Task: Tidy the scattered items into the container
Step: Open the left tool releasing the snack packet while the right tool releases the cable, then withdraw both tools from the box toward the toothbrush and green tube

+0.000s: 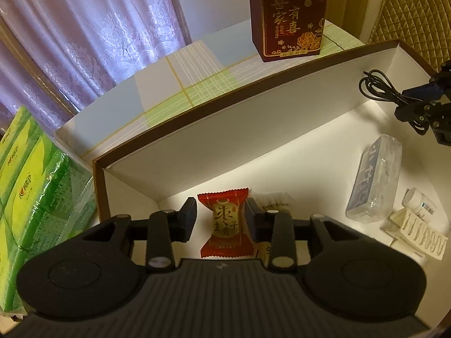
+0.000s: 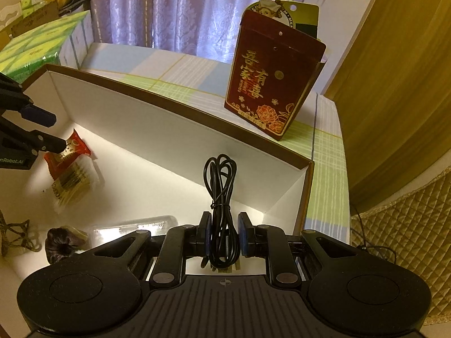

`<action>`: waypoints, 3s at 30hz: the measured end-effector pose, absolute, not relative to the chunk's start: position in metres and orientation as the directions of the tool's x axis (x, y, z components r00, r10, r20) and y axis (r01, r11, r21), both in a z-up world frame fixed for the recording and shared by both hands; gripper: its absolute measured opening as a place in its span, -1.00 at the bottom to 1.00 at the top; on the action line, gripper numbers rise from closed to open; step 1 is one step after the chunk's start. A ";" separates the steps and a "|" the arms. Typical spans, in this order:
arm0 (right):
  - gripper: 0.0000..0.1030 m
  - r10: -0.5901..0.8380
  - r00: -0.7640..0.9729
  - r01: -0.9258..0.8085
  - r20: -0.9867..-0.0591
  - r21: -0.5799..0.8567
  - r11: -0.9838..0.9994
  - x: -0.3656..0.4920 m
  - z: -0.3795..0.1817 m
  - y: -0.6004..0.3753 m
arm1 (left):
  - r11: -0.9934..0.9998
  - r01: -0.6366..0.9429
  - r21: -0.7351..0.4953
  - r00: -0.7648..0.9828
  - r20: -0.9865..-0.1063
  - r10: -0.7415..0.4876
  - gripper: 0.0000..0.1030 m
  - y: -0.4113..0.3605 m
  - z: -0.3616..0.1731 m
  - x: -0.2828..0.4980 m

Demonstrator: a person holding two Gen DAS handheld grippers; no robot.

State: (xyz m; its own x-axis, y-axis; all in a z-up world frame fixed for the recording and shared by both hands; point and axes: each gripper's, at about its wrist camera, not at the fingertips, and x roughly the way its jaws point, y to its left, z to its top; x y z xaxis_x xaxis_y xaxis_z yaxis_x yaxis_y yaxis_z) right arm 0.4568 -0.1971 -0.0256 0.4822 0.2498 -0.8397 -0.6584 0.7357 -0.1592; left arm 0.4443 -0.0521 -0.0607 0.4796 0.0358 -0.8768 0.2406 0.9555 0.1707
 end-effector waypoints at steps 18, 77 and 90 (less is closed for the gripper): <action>0.93 0.440 0.502 -0.739 -0.744 -0.105 0.666 0.436 0.001 -0.216 | 0.962 0.227 0.151 0.508 -0.861 0.015 0.09 -0.053 -0.041 0.428; 0.94 0.494 0.408 -0.647 -0.768 0.139 0.750 0.188 0.027 -0.248 | 0.985 -0.163 -0.046 0.513 -0.857 0.045 0.67 -0.018 0.000 0.123; 0.94 0.465 0.376 -0.653 -0.801 0.127 0.746 0.164 0.007 -0.234 | 0.983 -0.175 -0.046 0.482 -0.875 0.045 0.67 -0.014 -0.013 0.112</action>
